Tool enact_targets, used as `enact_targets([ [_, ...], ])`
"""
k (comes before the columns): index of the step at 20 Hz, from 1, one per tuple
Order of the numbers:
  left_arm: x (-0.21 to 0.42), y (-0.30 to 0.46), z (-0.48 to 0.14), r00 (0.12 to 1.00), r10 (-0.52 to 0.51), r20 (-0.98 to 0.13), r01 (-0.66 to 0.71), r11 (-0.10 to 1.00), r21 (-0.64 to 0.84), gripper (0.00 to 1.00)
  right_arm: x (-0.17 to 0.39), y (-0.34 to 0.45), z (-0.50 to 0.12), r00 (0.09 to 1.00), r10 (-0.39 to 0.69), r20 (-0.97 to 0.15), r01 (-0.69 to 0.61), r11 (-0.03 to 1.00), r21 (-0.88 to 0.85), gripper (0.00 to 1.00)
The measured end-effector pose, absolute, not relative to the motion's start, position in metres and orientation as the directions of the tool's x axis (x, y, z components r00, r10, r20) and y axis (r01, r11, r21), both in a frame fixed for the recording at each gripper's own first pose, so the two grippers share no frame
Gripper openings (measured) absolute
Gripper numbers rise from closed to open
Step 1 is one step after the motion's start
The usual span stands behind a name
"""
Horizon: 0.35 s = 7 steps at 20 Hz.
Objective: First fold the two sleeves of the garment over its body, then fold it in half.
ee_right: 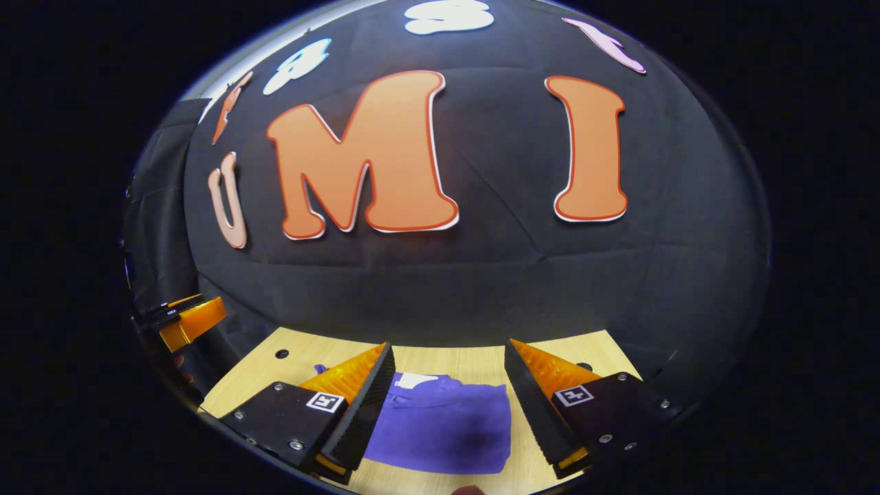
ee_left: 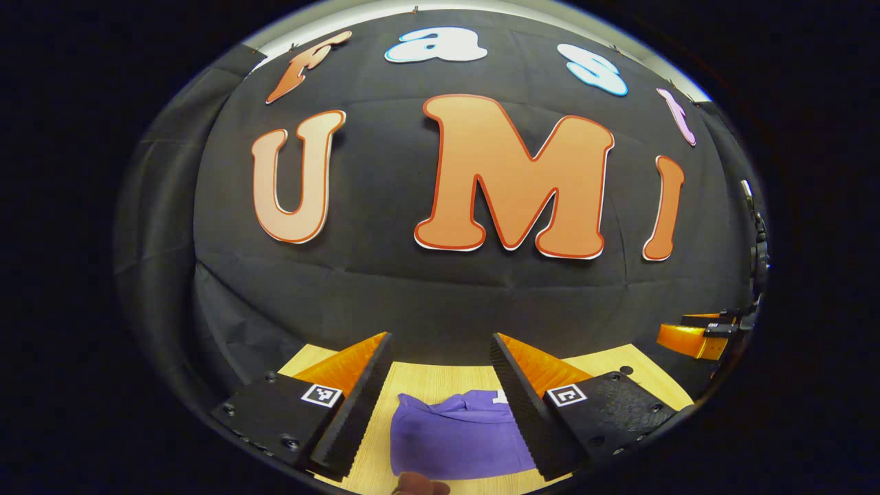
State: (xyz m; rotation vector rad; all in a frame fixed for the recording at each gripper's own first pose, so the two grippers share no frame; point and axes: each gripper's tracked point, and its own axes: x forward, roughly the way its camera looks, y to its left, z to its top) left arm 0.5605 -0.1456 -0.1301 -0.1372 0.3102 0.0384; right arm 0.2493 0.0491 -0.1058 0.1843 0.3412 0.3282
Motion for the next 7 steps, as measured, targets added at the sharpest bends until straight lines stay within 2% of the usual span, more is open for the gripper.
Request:
enact_targets([
  [1, 0.552, -0.146, -0.125, 0.955, 0.018, -0.295, -0.059, 0.990, -0.131, 0.93, 0.240, 0.052, -0.103, 0.887, 0.358, -0.290, -0.296, 0.925, 0.238, 0.95],
  [4, 0.527, -0.151, -0.107, 0.970, 0.044, -0.238, -0.071, 0.991, -0.109, 0.92, 0.213, 0.062, -0.092, 0.877, 0.399, -0.268, -0.330, 0.905, 0.268, 0.95],
  [6, 0.512, -0.156, -0.100, 0.978, 0.050, -0.202, -0.075, 0.990, -0.117, 0.93, 0.203, 0.061, -0.085, 0.882, 0.407, -0.236, -0.343, 0.900, 0.270, 0.95],
  [7, 0.505, -0.159, -0.097, 0.981, 0.047, -0.188, -0.073, 0.988, -0.133, 0.96, 0.198, 0.060, -0.083, 0.885, 0.407, -0.226, -0.345, 0.900, 0.267, 0.95],
])
